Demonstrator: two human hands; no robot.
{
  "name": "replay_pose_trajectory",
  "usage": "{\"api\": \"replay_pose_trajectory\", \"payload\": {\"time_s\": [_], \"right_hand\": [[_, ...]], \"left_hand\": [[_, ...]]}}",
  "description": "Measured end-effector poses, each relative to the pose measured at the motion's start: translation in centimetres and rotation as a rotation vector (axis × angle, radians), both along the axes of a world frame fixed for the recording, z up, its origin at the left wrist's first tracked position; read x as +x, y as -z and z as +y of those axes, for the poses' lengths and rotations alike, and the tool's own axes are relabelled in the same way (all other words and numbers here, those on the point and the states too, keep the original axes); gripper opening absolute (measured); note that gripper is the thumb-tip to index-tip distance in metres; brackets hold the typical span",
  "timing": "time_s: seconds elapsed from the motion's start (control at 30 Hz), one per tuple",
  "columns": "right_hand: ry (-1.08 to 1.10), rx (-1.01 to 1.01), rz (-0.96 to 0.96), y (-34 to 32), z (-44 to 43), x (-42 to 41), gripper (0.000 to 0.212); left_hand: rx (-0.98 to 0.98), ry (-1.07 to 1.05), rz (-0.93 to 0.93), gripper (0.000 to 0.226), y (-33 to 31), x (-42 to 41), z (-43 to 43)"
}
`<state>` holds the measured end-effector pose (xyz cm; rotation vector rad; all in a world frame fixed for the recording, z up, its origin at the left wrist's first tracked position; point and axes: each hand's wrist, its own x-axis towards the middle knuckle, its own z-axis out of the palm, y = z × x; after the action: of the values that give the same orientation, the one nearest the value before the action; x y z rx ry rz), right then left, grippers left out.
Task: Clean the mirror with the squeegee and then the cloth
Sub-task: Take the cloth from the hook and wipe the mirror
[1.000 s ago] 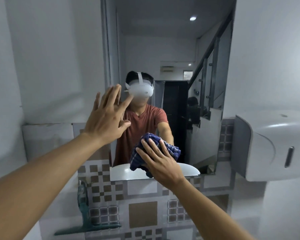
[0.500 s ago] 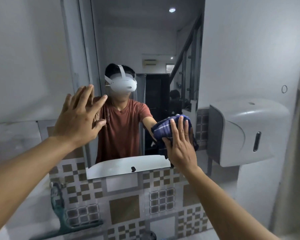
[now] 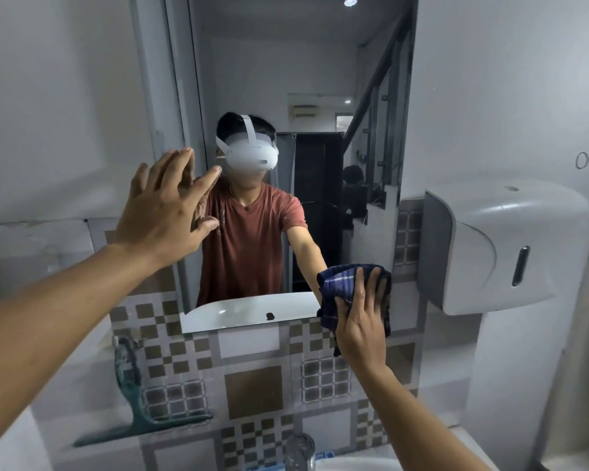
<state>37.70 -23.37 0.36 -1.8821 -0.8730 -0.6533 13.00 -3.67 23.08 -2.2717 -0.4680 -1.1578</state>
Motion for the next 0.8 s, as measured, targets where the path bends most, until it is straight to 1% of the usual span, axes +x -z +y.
{"api": "replay_pose_trajectory", "payload": {"time_s": [0.07,0.13,0.3,0.37,0.43,0.5,0.57,0.67,0.8], "right_hand": [[0.009,-0.044,-0.032,1.0,0.6,-0.5,0.061],[0.017,-0.104,-0.120,1.6,1.2,-1.0,0.061],[0.000,-0.233,-0.446,0.9,4.2,-2.9,0.059],[-0.021,-0.282,-0.588,0.3,5.7,-4.2,0.066],[-0.082,-0.379,-0.745,-0.3,7.2,-5.7,0.074],[-0.154,-0.450,-0.877,-0.9,8.6,-7.0,0.072],[-0.208,-0.467,-0.944,-1.4,9.7,-8.4,0.065],[-0.242,-0.485,-0.992,-1.7,11.3,-10.2,0.061],[-0.310,-0.572,-1.083,-1.6,13.0,-11.8,0.054]], "left_hand": [[0.006,-0.004,0.006,0.083,-0.1,0.0,0.0],[0.012,-0.002,0.002,0.082,-0.1,-0.1,0.2],[0.027,-0.018,0.001,0.082,0.1,0.1,0.5],[0.031,-0.026,0.003,0.082,0.2,0.1,0.5],[0.033,-0.026,0.002,0.081,0.2,0.0,0.5],[0.027,-0.030,0.006,0.080,0.1,0.0,0.5],[0.020,-0.033,0.009,0.080,0.1,0.1,0.6],[0.013,-0.027,0.013,0.079,0.2,0.0,0.7],[0.013,-0.017,0.018,0.077,0.3,0.0,0.8]]}}
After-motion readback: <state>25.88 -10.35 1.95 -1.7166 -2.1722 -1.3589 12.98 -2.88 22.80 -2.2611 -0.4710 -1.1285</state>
